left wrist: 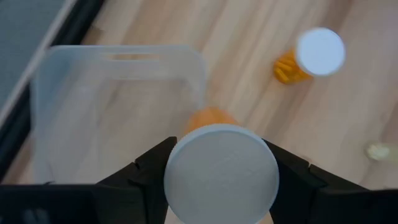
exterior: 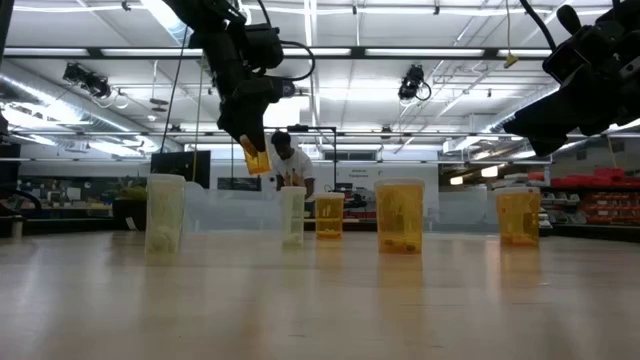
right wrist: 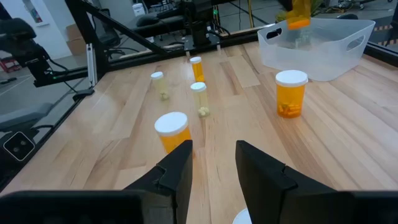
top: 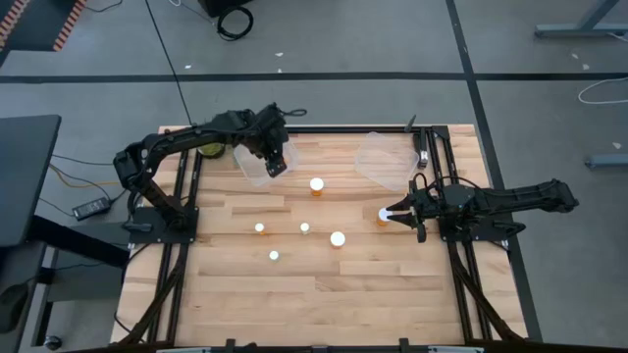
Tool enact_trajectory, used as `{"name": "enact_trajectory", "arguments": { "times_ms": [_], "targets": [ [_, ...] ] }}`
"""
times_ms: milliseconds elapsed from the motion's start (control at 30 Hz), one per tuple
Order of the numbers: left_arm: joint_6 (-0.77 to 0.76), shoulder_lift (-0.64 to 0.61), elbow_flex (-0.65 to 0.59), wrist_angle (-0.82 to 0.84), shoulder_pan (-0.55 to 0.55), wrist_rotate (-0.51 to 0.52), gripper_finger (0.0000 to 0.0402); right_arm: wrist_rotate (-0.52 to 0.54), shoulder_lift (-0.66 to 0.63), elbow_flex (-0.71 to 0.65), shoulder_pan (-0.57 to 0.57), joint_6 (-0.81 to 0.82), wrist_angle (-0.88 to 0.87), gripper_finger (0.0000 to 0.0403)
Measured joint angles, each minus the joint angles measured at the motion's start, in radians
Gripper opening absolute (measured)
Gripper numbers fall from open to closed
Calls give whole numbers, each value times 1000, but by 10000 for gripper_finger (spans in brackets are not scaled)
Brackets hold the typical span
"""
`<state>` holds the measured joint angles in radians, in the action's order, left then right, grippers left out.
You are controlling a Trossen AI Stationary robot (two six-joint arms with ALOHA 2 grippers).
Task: Pick and place medicine bottles into bin by pill shape (circle, oval)
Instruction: Put the orange capsule bottle into the left transparent bin
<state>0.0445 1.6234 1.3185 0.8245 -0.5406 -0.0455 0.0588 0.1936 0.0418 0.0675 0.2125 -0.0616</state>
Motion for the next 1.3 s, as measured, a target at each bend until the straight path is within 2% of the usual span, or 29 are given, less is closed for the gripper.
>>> {"name": "enact_trajectory", "arguments": {
  "times_ms": [133, 333, 500, 633, 900, 1133, 1300],
  "targets": [
    [17, 0, 5, 1, -43, 1, 230, 0, 0, 0, 0, 0, 0, 129],
    [19, 0, 5, 5, -108, 7, 208, 0, 0, 0, 0, 0, 0, 129],
    [28, 0, -4, 0, -148, 7, 216, 0, 0, 0, 0, 0, 0, 129],
    [28, 0, -54, -3, -166, 7, 232, 0, 0, 0, 0, 0, 0, 129],
    [20, 0, -141, -7, -169, 16, 209, 0, 0, 0, 0, 0, 0, 129],
    [20, 0, -203, -40, -170, 82, 237, 0, 0, 0, 0, 0, 0, 129],
    [6, 0, -260, -90, -170, 90, 219, 0, 0, 0, 0, 0, 0, 129]
  ]
}}
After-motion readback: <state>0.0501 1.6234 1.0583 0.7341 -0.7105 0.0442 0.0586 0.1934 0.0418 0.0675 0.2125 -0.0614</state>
